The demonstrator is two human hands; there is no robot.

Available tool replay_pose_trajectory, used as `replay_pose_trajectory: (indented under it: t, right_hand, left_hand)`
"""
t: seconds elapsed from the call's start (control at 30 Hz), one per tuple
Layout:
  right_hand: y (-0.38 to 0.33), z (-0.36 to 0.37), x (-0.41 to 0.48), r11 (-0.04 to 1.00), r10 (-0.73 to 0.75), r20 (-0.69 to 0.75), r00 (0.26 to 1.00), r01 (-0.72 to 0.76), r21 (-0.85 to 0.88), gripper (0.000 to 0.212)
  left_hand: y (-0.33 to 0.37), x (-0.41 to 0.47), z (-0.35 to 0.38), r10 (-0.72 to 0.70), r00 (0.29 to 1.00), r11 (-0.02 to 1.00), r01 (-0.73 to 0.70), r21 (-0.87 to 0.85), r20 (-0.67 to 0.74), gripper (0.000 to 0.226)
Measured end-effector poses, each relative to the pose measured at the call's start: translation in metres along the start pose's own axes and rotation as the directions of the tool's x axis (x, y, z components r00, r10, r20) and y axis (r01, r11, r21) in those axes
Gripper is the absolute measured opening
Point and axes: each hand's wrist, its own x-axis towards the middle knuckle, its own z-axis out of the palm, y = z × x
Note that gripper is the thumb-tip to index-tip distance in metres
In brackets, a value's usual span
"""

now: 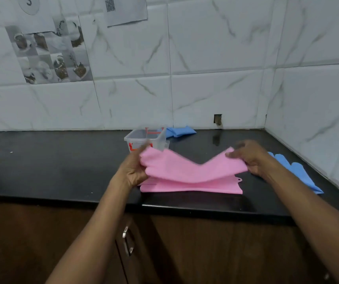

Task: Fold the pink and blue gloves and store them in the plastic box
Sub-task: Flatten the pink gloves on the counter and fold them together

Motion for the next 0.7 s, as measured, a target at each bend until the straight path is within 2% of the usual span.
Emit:
replay_pose_trajectory:
  t: [0.07, 0.13, 0.2, 0.27, 0.37, 0.47, 0.6, 0.7]
  right_hand:
    - [0.017, 0.006, -0.002, 0.986, 0.134, 0.024, 0.991, -0.131, -0.106, 0.025]
    - [0.03, 0.007, 0.001, 0.974, 0.174, -0.01, 0.985, -0.174, -0.146, 0.028]
    - [0.033, 0.005, 0.005, 0.966, 0.156, -0.035, 0.987, -0.16, -0.204, 0.024]
    - [0.027, 0.004, 0.007, 0.962, 0.114, -0.052, 0.992, -0.123, -0.242, 0.028]
    - [0.013, 0.005, 0.008, 0.988, 0.042, -0.053, 0.998, -0.049, -0.145, 0.052]
    - [0.005, 0.01, 0.009, 0.996, 0.021, -0.054, 0.998, -0.025, -0.085, 0.057]
    - [0.03, 0.023, 0.007, 0.976, 0.049, -0.058, 0.997, -0.06, -0.208, 0.057]
    - [0.047, 0.024, 0.007, 0.97, 0.044, -0.089, 0.995, -0.064, -0.235, 0.057]
  left_hand:
    - [-0.007, 0.007, -0.004, 0.024, 0.942, 0.972, 0.057, 0.23, -0.334, 0.042]
    - [-0.012, 0.01, -0.007, 0.073, 0.889, 0.936, 0.095, 0.338, -0.452, 0.032]
    - [-0.012, 0.015, -0.008, 0.082, 0.87, 0.91, 0.133, 0.392, -0.486, 0.026]
    - [-0.007, 0.02, -0.008, 0.116, 0.834, 0.865, 0.181, 0.467, -0.539, 0.031]
    - [0.007, 0.024, -0.006, 0.18, 0.82, 0.826, 0.174, 0.536, -0.543, 0.046]
    - [0.023, 0.026, -0.011, 0.2, 0.828, 0.831, 0.139, 0.538, -0.524, 0.048]
    - [0.013, 0.015, -0.019, 0.183, 0.817, 0.774, 0.223, 0.592, -0.547, 0.042]
    - [0.004, 0.013, -0.027, 0.173, 0.828, 0.827, 0.171, 0.535, -0.533, 0.039]
